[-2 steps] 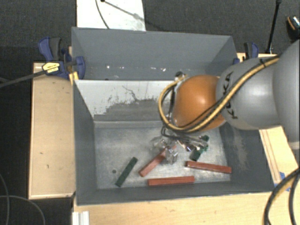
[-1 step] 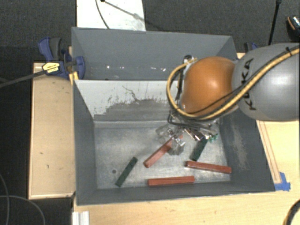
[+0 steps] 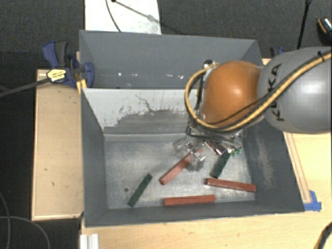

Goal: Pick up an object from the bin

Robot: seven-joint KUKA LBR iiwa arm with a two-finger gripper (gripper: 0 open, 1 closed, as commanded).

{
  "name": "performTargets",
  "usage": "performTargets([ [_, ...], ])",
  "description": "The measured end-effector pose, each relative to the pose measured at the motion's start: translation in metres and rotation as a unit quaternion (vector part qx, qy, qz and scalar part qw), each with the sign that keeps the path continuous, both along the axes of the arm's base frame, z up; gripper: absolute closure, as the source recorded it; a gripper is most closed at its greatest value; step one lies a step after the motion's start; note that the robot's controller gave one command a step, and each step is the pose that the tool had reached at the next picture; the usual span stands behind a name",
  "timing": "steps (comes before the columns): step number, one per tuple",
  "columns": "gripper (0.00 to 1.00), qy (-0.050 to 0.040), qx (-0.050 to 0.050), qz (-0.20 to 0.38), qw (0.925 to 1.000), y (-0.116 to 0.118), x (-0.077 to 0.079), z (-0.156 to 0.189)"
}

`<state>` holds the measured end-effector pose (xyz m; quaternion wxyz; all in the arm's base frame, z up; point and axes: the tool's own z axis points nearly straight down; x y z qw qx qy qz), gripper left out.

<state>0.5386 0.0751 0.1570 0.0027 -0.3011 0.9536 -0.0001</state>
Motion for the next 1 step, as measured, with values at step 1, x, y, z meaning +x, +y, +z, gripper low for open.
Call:
performTargets([
  [1, 1.0, -0.001, 0.0, -0.004, 1.0, 0.0001, 0.0015, 0.0374],
])
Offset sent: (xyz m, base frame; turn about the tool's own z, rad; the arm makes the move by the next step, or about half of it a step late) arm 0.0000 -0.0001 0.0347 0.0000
